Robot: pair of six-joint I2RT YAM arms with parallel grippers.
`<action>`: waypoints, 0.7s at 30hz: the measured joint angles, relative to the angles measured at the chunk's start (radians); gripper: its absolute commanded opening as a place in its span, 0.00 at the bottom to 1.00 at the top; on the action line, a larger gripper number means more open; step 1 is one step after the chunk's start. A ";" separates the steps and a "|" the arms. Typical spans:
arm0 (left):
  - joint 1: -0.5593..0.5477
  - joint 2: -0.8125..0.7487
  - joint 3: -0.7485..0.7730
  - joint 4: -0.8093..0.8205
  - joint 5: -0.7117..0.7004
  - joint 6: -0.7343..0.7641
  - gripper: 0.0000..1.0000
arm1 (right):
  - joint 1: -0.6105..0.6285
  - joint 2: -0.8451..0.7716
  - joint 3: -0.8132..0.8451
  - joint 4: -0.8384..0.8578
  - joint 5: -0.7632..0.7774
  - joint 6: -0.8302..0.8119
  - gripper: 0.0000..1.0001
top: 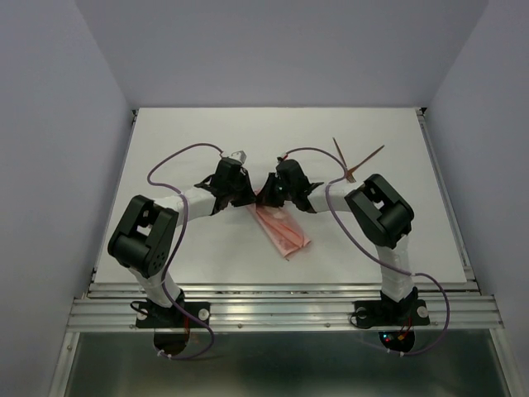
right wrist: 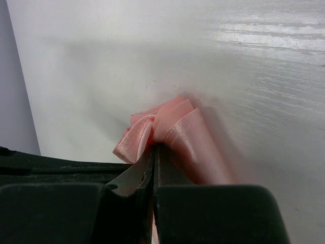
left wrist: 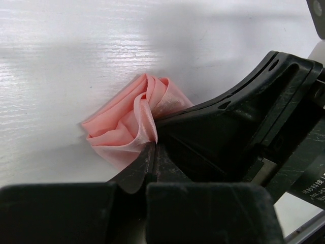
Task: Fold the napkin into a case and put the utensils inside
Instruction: Grasp the top corner of the smaller rectangle folded napkin from the folded napkin.
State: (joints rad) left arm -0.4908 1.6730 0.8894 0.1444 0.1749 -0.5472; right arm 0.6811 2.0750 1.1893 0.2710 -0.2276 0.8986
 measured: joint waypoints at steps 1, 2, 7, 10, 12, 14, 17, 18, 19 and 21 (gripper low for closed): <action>0.002 0.000 0.000 0.001 0.000 0.000 0.00 | 0.000 0.000 0.002 0.000 0.000 0.000 0.01; 0.002 0.000 0.000 0.001 0.000 0.000 0.00 | 0.000 0.000 0.002 -0.001 0.000 0.000 0.01; 0.002 0.000 0.000 0.001 0.002 0.000 0.00 | 0.001 -0.010 0.001 -0.018 0.000 -0.001 0.01; 0.002 0.000 0.002 0.004 0.002 -0.001 0.00 | 0.001 -0.039 0.000 -0.059 0.006 -0.001 0.01; 0.002 0.000 0.005 0.005 0.001 -0.001 0.00 | 0.000 -0.063 -0.003 -0.087 0.013 -0.001 0.01; 0.003 0.000 0.011 0.002 0.000 0.000 0.00 | 0.000 -0.092 -0.009 -0.118 0.023 -0.001 0.01; 0.009 0.000 0.016 -0.002 -0.007 -0.001 0.00 | -0.002 -0.134 -0.013 -0.151 0.029 0.001 0.01; 0.010 0.001 0.016 -0.003 -0.006 0.000 0.00 | 0.000 -0.154 -0.014 -0.150 0.026 0.005 0.01; 0.009 0.002 0.016 -0.008 -0.003 0.000 0.00 | 0.001 -0.174 -0.016 -0.148 0.026 0.007 0.01; 0.008 0.005 0.017 -0.010 0.001 0.000 0.00 | 0.002 -0.224 -0.032 -0.145 0.030 0.010 0.02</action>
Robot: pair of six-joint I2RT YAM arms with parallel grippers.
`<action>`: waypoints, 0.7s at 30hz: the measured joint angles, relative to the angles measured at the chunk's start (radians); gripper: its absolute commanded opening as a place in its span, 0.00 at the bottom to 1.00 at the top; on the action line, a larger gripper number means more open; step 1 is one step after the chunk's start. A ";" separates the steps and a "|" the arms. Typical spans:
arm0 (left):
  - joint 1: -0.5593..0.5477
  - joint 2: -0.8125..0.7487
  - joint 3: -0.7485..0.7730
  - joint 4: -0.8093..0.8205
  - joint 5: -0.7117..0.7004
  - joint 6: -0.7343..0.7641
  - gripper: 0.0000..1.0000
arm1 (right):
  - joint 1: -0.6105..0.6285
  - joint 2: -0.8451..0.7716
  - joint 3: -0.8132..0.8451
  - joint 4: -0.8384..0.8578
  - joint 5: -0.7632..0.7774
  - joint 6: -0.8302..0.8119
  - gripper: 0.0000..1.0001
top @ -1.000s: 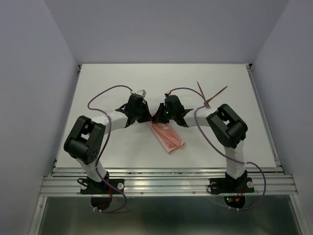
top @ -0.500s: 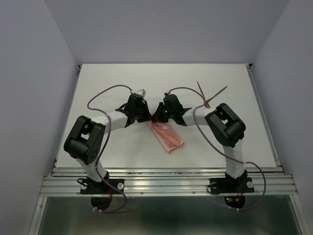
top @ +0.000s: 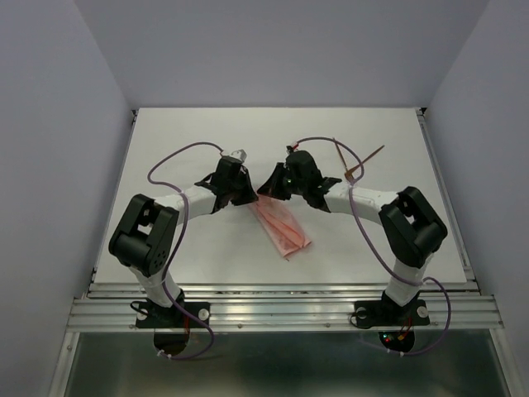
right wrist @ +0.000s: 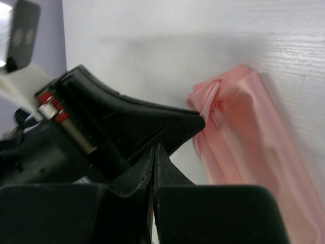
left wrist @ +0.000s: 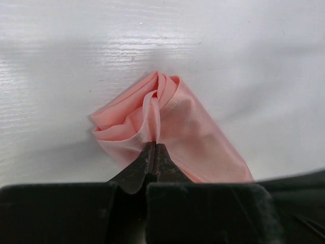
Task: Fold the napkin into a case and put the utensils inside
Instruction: Grasp the top corner of the smaller rectangle folded napkin from the folded napkin, then smooth out the smaller rectangle-folded napkin at the center of the board.
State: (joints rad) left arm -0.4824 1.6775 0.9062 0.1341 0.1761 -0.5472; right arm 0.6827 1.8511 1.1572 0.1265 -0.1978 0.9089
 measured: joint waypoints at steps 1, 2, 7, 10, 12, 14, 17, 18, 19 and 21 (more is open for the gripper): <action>0.000 0.003 0.002 -0.002 0.000 0.000 0.00 | 0.000 -0.025 -0.014 0.004 0.007 0.000 0.03; 0.000 0.009 0.007 -0.004 0.001 0.000 0.00 | 0.000 -0.063 -0.040 0.005 0.026 0.000 0.04; 0.000 0.031 0.024 -0.005 0.007 0.005 0.00 | 0.000 -0.208 -0.140 -0.033 0.145 -0.014 0.03; 0.000 0.044 0.032 -0.004 0.013 0.008 0.00 | -0.001 -0.215 -0.143 -0.070 0.195 -0.031 0.02; 0.000 0.058 0.043 -0.005 0.018 0.008 0.00 | -0.001 -0.214 -0.148 -0.099 0.213 -0.042 0.04; 0.000 0.075 0.063 -0.012 0.024 0.009 0.00 | -0.001 -0.214 -0.159 -0.130 0.229 -0.062 0.06; 0.000 0.102 0.104 -0.028 0.033 0.018 0.00 | -0.001 -0.214 -0.163 -0.195 0.247 -0.107 0.09; 0.000 0.115 0.123 -0.034 0.035 0.023 0.01 | -0.001 -0.214 -0.163 -0.210 0.251 -0.121 0.11; 0.000 0.127 0.138 -0.039 0.037 0.027 0.06 | -0.001 -0.214 -0.163 -0.231 0.257 -0.138 0.13; 0.000 0.144 0.161 -0.052 0.039 0.037 0.20 | -0.001 -0.217 -0.166 -0.264 0.269 -0.170 0.15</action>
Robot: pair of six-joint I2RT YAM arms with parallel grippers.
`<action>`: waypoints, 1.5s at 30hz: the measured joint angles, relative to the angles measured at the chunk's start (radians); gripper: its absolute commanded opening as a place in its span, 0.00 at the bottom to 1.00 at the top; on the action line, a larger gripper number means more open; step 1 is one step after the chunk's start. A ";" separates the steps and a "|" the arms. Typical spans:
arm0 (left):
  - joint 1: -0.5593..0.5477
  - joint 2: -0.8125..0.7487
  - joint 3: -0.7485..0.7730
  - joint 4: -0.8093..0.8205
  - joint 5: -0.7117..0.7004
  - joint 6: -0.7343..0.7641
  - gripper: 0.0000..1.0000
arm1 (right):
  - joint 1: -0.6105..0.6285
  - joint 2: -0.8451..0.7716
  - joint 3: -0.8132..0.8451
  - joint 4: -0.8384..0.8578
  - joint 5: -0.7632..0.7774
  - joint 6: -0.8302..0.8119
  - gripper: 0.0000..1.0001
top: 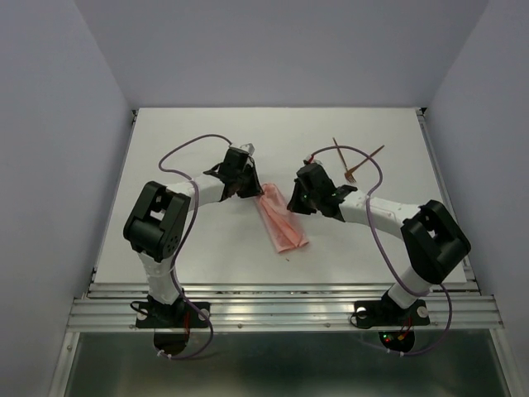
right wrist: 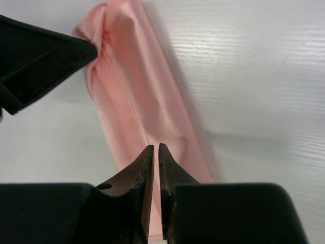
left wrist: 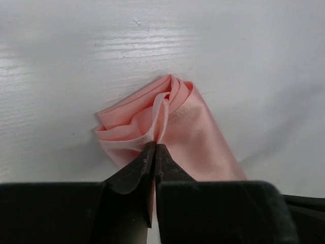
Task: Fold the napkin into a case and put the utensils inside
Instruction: Smooth out the smaller rectangle-folded napkin at the center of the board.
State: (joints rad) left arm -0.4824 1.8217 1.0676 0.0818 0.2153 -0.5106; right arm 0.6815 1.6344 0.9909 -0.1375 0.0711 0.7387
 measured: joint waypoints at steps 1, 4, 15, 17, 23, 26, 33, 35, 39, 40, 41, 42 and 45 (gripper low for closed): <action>0.000 0.005 0.005 -0.004 0.002 0.005 0.27 | 0.000 -0.004 -0.003 -0.014 0.005 -0.014 0.16; 0.000 0.008 0.014 -0.030 0.011 0.016 0.45 | 0.000 -0.027 -0.008 -0.073 0.024 -0.058 0.23; 0.000 -0.069 0.111 -0.195 -0.035 0.058 0.65 | 0.080 -0.053 0.100 -0.249 0.119 -0.273 0.38; 0.000 -0.122 0.111 -0.222 -0.052 0.056 0.60 | 0.122 -0.047 0.133 -0.276 0.150 -0.303 0.40; 0.008 -0.235 0.011 -0.195 -0.011 0.025 0.60 | 0.226 0.003 0.179 -0.312 0.247 -0.362 0.49; 0.008 -0.249 -0.106 -0.150 0.048 -0.021 0.59 | 0.259 0.038 0.185 -0.336 0.285 -0.390 0.50; 0.008 -0.249 -0.288 -0.075 0.156 -0.124 0.52 | 0.303 0.082 0.186 -0.350 0.353 -0.434 0.50; 0.007 -0.249 -0.306 -0.049 0.176 -0.146 0.51 | 0.313 0.090 0.186 -0.351 0.366 -0.443 0.50; 0.007 -0.249 -0.317 -0.010 0.203 -0.179 0.50 | 0.328 0.115 0.187 -0.351 0.387 -0.456 0.49; 0.007 -0.249 -0.317 0.002 0.208 -0.185 0.50 | 0.332 0.122 0.187 -0.351 0.392 -0.459 0.49; 0.007 -0.249 -0.317 0.008 0.213 -0.187 0.50 | 0.335 0.132 0.189 -0.351 0.396 -0.460 0.49; 0.007 -0.249 -0.317 0.013 0.219 -0.192 0.50 | 0.337 0.142 0.190 -0.352 0.399 -0.463 0.47; 0.007 -0.249 -0.317 0.024 0.230 -0.198 0.47 | 0.346 0.166 0.191 -0.354 0.416 -0.473 0.42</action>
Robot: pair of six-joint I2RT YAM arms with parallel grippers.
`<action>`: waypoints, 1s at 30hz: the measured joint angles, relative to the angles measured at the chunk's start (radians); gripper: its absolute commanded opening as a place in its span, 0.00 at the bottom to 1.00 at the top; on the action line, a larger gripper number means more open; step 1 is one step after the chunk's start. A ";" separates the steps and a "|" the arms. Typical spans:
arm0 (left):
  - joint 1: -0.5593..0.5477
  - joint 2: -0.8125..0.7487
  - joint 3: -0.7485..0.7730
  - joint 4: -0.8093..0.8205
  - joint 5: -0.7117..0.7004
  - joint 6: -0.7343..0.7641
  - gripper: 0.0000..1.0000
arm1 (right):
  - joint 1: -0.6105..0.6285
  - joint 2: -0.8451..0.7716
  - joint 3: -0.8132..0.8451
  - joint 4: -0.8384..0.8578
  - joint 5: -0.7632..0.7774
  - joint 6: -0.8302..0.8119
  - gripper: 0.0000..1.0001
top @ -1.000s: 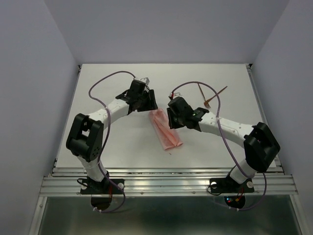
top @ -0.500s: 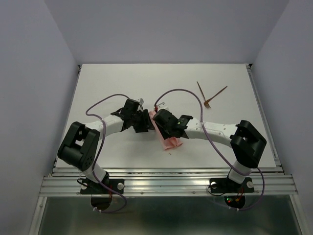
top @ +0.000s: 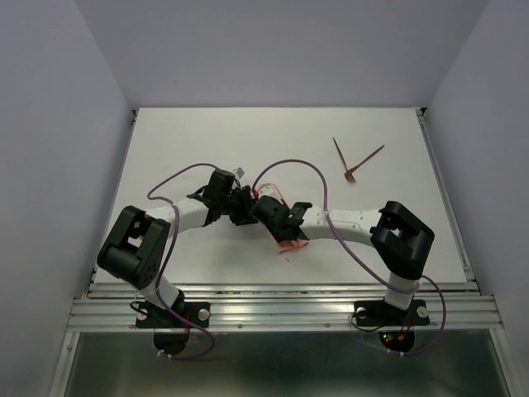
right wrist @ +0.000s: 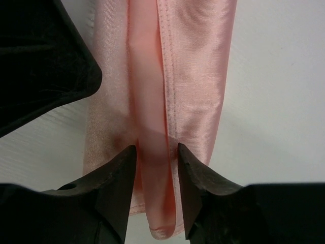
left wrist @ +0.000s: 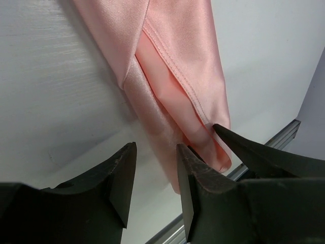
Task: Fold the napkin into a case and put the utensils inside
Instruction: Smooth out the smaller rectangle-folded napkin at the center of the board.
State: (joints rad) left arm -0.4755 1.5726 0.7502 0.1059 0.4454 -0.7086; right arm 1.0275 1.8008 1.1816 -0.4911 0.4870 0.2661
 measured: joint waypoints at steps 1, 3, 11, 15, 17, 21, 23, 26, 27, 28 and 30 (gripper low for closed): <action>0.000 0.000 0.000 0.003 0.002 -0.002 0.47 | 0.002 0.003 0.000 0.000 0.005 -0.002 0.39; 0.000 0.000 -0.003 0.010 0.011 -0.004 0.45 | 0.005 0.008 0.000 0.000 0.019 -0.004 0.31; -0.010 0.003 -0.019 0.011 0.027 -0.005 0.42 | 0.007 0.008 0.000 0.001 0.053 -0.003 0.07; -0.020 0.020 -0.019 0.017 0.036 -0.003 0.39 | 0.007 0.008 0.000 0.001 0.057 -0.005 0.01; -0.024 0.032 -0.019 0.018 0.039 -0.003 0.31 | 0.007 0.008 0.000 0.001 0.056 -0.005 0.01; -0.030 0.056 -0.019 0.028 0.041 0.000 0.23 | 0.007 0.008 0.000 0.002 0.055 -0.005 0.01; -0.034 0.069 -0.022 0.038 0.041 -0.003 0.17 | 0.007 0.008 0.000 0.002 0.052 -0.004 0.01; -0.041 0.085 -0.023 0.043 0.041 -0.003 0.03 | 0.007 0.008 0.000 0.002 0.045 -0.004 0.01; -0.042 0.090 -0.023 0.048 0.041 -0.005 0.00 | 0.007 0.008 0.001 0.002 0.041 -0.003 0.01; -0.042 0.097 -0.023 0.055 0.042 -0.003 0.00 | 0.007 0.008 0.002 0.002 0.038 -0.001 0.01; -0.045 0.104 -0.023 0.060 0.044 -0.006 0.00 | 0.007 0.008 0.005 0.002 0.031 0.000 0.01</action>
State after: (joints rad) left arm -0.5201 1.6764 0.7269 0.1661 0.4892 -0.7143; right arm 1.0344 1.8091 1.1862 -0.4896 0.5179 0.2661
